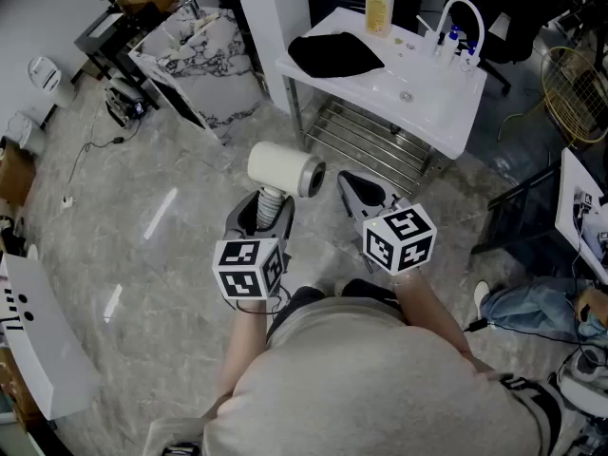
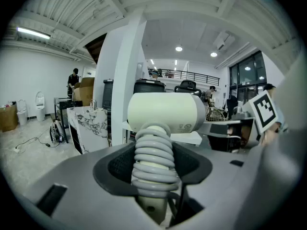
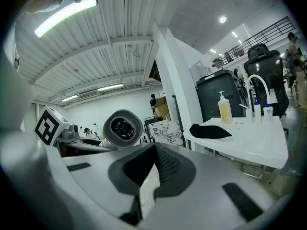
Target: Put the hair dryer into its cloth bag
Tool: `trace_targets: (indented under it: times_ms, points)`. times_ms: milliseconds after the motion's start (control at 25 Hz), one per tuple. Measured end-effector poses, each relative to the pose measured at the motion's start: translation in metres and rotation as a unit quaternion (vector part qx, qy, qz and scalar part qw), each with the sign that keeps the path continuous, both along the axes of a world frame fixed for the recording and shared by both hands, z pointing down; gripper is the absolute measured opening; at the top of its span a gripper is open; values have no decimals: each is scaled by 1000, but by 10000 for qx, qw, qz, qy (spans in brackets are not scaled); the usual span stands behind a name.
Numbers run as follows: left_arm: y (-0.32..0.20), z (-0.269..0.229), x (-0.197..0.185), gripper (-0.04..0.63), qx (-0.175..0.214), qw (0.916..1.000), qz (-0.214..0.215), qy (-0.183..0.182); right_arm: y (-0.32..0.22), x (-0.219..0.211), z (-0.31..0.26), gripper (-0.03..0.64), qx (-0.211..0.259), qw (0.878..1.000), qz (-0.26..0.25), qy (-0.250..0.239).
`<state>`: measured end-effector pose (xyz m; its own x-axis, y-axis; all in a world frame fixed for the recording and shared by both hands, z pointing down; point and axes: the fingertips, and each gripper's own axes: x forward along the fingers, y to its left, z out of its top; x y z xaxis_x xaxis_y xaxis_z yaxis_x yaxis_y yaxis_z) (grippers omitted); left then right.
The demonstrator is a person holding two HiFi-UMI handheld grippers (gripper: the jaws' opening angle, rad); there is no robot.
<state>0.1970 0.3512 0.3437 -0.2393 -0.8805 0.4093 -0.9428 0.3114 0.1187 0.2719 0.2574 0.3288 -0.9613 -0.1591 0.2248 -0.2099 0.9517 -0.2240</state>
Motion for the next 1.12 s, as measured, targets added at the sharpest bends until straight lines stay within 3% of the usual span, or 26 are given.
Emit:
trace_targets:
  times_ms: [720, 1120]
  points:
    - [-4, 9, 3, 230, -113, 9999, 122, 36, 11, 2, 5, -2, -65, 9999, -93, -43]
    - [-9, 9, 9, 230, -30, 9998, 199, -42, 15, 4, 0, -2, -591, 9963, -432, -455]
